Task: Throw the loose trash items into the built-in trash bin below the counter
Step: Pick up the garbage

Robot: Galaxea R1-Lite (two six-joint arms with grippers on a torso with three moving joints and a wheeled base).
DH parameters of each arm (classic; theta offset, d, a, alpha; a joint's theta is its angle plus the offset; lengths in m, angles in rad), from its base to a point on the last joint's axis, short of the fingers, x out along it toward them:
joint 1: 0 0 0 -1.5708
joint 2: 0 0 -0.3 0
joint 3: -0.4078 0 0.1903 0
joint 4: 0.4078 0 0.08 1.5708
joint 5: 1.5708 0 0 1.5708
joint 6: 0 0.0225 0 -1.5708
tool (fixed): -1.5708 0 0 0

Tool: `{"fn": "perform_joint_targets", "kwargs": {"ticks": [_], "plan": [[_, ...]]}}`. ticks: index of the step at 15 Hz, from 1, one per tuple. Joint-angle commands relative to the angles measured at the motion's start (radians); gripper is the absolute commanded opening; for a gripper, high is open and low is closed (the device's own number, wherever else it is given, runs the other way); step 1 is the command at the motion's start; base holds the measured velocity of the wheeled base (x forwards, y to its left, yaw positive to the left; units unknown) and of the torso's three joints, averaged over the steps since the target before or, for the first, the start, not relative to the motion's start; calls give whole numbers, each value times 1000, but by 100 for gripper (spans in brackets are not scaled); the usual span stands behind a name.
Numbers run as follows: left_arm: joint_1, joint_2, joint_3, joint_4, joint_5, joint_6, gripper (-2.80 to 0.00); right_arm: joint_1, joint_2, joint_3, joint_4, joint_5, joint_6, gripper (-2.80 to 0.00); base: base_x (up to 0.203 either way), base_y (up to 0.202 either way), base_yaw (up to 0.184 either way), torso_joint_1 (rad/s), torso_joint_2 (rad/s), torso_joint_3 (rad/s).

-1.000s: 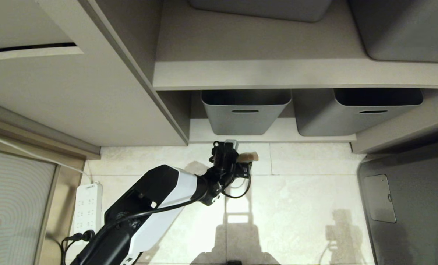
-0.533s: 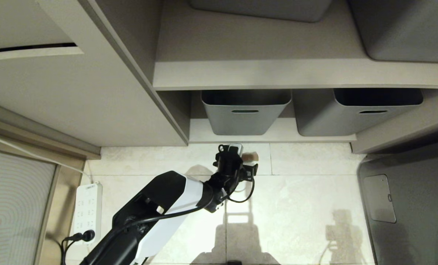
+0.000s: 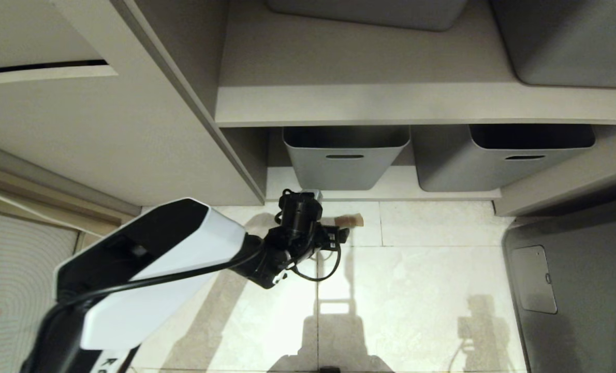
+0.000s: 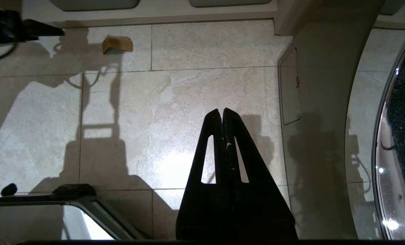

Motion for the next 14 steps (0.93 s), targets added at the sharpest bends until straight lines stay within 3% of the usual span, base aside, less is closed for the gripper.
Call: {"fn": "perform_joint_targets", "kwargs": {"ticks": [1, 5, 7, 9, 12, 14], "plan": [[7, -295, 246, 29, -1, -36, -280, 0, 2, 0, 0, 0, 0, -280, 0, 0, 0, 0, 0, 0], [13, -747, 734, 82, 39, -138, -280, 0, 2, 0, 0, -1, 0, -280, 0, 0, 0, 0, 0, 0], [59, -968, 918, 123, 54, -168, -280, 0, 2, 0, 0, -1, 0, -280, 0, 0, 0, 0, 0, 0], [185, -1187, 1094, 195, 37, -165, -280, 0, 2, 0, 0, -1, 0, -280, 0, 0, 0, 0, 0, 0], [443, -1524, 1305, 335, -33, -125, -280, 0, 2, 0, 0, -1, 0, -280, 0, 0, 0, 0, 0, 0], [537, -1765, 1377, 434, -63, -89, -280, 0, 2, 0, 0, -1, 0, -280, 0, 0, 0, 0, 0, 0]]}}
